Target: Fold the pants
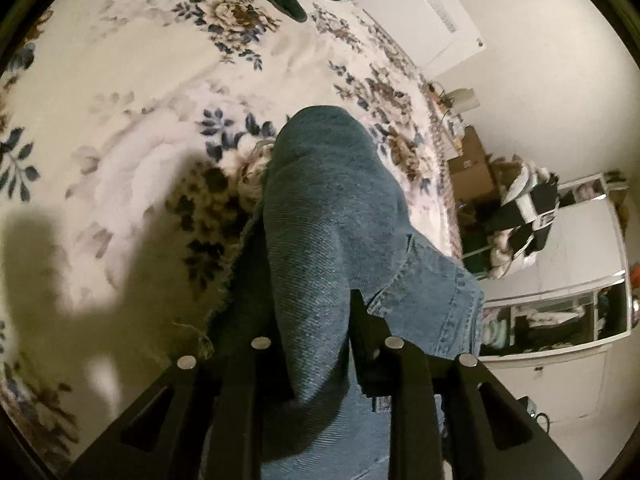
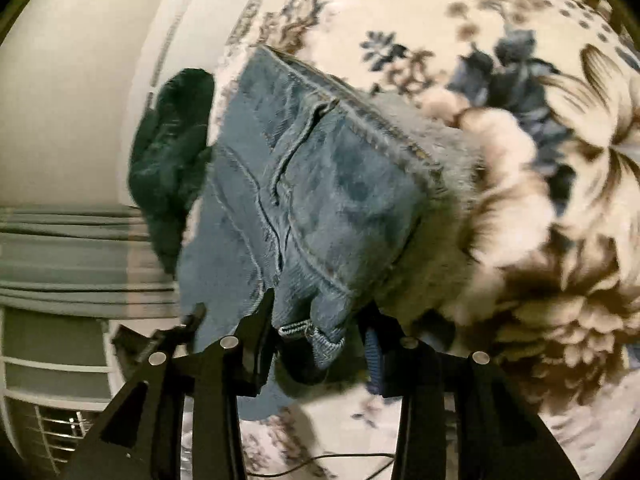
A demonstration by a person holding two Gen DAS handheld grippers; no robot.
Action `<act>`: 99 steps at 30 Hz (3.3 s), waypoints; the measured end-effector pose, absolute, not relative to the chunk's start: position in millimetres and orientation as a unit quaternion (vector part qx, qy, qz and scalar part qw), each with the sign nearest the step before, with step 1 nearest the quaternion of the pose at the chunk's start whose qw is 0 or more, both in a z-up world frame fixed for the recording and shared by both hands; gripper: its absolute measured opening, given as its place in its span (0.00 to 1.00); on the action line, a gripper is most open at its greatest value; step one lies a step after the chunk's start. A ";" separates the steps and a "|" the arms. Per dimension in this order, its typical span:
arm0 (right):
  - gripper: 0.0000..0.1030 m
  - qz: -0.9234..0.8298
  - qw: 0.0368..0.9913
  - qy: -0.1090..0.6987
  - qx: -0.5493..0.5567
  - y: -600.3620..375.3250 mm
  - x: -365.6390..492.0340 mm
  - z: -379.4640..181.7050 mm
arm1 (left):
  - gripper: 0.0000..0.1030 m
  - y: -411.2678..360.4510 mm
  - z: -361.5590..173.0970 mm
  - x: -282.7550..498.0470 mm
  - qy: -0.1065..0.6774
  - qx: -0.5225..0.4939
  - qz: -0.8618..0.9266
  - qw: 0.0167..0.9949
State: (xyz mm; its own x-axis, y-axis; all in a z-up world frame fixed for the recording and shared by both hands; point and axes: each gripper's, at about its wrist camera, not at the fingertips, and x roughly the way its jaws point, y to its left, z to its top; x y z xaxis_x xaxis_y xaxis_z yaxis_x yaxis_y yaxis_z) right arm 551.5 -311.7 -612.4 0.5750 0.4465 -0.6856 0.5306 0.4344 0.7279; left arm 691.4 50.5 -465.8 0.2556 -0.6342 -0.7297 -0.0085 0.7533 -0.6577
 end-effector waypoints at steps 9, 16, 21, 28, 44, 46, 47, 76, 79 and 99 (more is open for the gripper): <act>0.79 -0.108 0.786 0.517 0.323 -292.5 567.9 -518.9 | 0.62 17.6 -386.2 645.4 0.554 -0.094 -0.132 0.817; 0.99 -0.160 0.823 0.519 0.166 -258.9 551.1 -434.9 | 0.85 -5.5 -334.6 604.1 0.529 0.009 -0.097 0.843; 0.99 -0.167 0.847 0.491 0.113 -244.0 520.1 -367.7 | 0.85 -7.6 -284.4 568.4 0.500 0.026 -0.087 0.861; 0.99 -0.145 0.875 0.454 0.085 -230.2 465.9 -282.9 | 0.85 -7.3 -221.5 514.3 0.463 0.032 -0.070 0.883; 0.99 -0.089 0.921 0.372 0.071 -197.9 292.9 -124.8 | 0.85 2.8 -92.0 354.1 0.392 0.025 -0.048 0.918; 0.99 -0.081 0.926 0.363 0.069 -192.9 269.0 -107.5 | 0.85 6.4 -78.1 334.7 0.383 0.022 -0.042 0.922; 0.99 -0.076 0.928 0.357 0.069 -190.8 253.8 -96.4 | 0.85 8.3 -70.2 323.1 0.380 0.019 -0.040 0.924; 1.00 -0.094 0.945 0.311 0.040 -148.0 107.7 33.9 | 0.98 30.8 -10.9 223.8 0.352 0.020 -0.040 0.935; 1.00 -0.095 0.946 0.309 0.038 -151.7 109.0 36.5 | 0.98 30.4 -7.9 221.1 0.348 0.021 -0.037 0.936; 1.00 -0.089 0.944 0.315 0.039 -159.8 112.6 35.9 | 0.98 24.2 -5.1 221.3 0.349 0.031 -0.028 0.936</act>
